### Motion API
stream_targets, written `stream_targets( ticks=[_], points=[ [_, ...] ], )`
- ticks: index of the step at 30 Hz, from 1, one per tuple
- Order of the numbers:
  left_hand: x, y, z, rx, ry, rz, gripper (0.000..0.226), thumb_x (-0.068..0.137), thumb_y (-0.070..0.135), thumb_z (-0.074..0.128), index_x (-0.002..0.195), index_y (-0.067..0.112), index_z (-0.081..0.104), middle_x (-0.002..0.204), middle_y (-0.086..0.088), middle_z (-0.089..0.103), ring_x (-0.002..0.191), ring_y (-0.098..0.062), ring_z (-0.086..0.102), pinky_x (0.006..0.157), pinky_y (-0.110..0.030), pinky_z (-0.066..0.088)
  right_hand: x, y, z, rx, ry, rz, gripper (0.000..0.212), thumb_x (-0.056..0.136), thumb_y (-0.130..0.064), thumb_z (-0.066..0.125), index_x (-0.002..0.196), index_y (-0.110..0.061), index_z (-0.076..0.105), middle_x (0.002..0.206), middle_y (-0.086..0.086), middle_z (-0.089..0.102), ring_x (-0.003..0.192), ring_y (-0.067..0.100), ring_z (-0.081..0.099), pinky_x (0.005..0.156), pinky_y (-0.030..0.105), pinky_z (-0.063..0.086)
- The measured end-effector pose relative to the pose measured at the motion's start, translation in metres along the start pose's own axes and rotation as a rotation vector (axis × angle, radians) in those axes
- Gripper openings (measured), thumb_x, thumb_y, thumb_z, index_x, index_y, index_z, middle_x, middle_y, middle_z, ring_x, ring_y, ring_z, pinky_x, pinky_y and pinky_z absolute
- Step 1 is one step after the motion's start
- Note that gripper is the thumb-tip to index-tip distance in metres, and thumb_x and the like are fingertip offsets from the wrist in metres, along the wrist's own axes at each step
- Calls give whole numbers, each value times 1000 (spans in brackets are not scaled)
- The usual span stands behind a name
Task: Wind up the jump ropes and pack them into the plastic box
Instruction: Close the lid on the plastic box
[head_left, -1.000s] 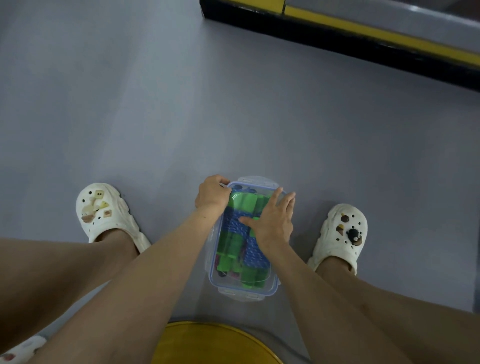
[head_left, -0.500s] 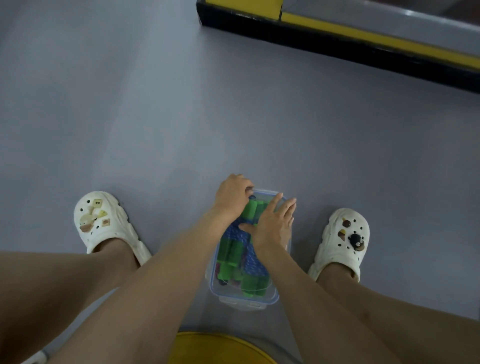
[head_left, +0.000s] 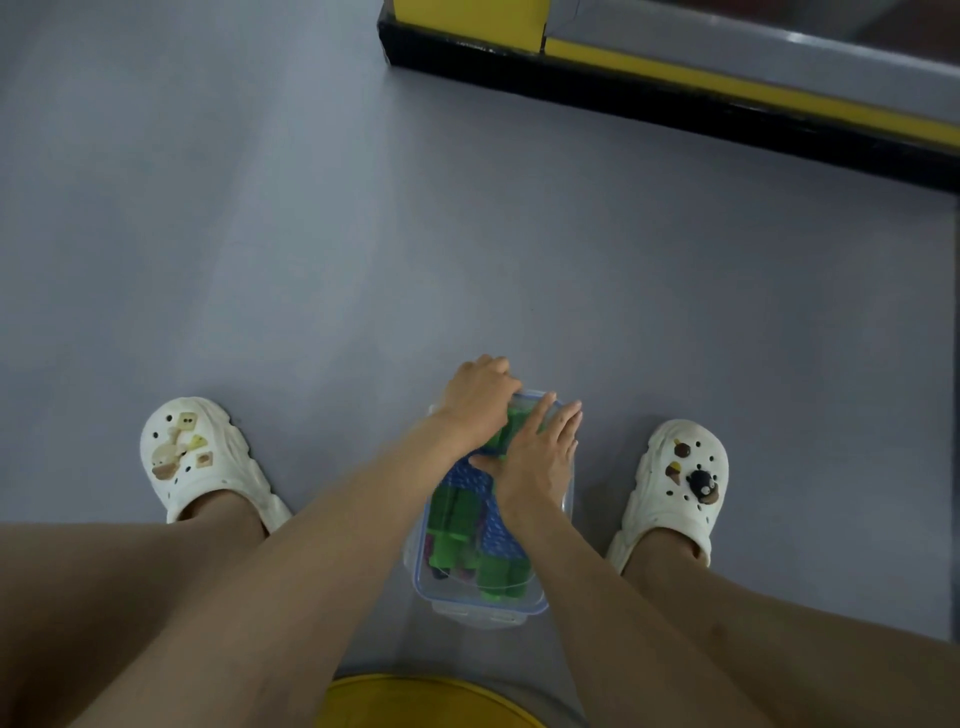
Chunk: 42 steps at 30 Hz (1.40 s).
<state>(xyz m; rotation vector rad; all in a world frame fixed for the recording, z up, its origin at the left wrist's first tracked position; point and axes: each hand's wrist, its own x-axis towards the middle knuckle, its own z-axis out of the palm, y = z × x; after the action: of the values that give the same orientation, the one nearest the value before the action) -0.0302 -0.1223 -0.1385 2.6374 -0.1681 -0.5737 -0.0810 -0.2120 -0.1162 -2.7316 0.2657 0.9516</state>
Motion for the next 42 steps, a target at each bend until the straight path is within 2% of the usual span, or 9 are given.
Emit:
stream_targets(
  ticks=[4,11,18,22,27,32,35,38,42],
  points=[
    [3,14,9,-98,11,-24,28,99,19,43,115,11,65,113,-5,58,108,-23,48,93,-38,41,1,0,1,84,24,22,126,76,-50,71,143,5,-22,155,21,-17,145,30,-14,120,37,6],
    [11,12,11,-149,-29,-91,26,98,20,49,114,8,66,115,-5,62,106,-20,53,95,-34,42,0,0,0,89,5,33,129,74,-51,71,142,5,-23,155,21,-18,145,31,-14,119,37,5],
    [24,12,0,-252,-208,-173,22,96,20,54,109,9,67,114,-7,64,104,-22,58,95,-35,45,1,-1,-2,73,-17,44,126,76,-50,70,142,4,-23,154,21,-21,144,31,-17,119,38,2],
    [20,8,2,-138,-268,-131,34,96,41,48,123,23,60,120,-4,53,112,-22,49,100,-36,39,-2,1,-1,144,14,26,128,74,-48,72,143,2,-24,155,18,-21,144,29,-18,120,36,0],
    [13,9,13,-10,-198,-73,32,96,33,47,126,25,54,121,-4,54,112,-25,50,100,-36,32,-4,14,4,268,66,-71,129,72,-50,74,146,-1,-21,157,10,-20,144,20,-19,114,24,-7],
    [6,-19,2,-73,-115,-241,41,93,44,50,127,21,52,126,-8,52,118,-29,48,99,-40,33,0,30,-5,214,-1,-219,105,85,-33,67,150,-10,-12,158,6,-18,146,16,-11,113,30,25],
    [-6,-51,-7,-194,-3,-480,45,93,44,49,129,18,50,129,-15,50,120,-35,47,100,-42,36,7,35,-9,158,-39,-92,81,92,-38,57,151,-8,12,158,16,3,146,28,10,116,38,20],
    [-17,-78,-9,-368,63,-688,45,94,43,49,127,12,48,127,-19,49,118,-39,47,99,-45,40,15,38,-12,283,6,102,52,92,-40,56,130,-5,49,138,19,45,126,34,44,103,40,38],
    [-28,-91,-14,-542,15,-764,47,92,36,54,133,17,42,131,-18,48,118,-39,48,101,-45,41,22,43,-20,613,3,227,40,87,-26,66,121,-4,62,121,15,63,111,29,59,90,31,45]
  ],
)
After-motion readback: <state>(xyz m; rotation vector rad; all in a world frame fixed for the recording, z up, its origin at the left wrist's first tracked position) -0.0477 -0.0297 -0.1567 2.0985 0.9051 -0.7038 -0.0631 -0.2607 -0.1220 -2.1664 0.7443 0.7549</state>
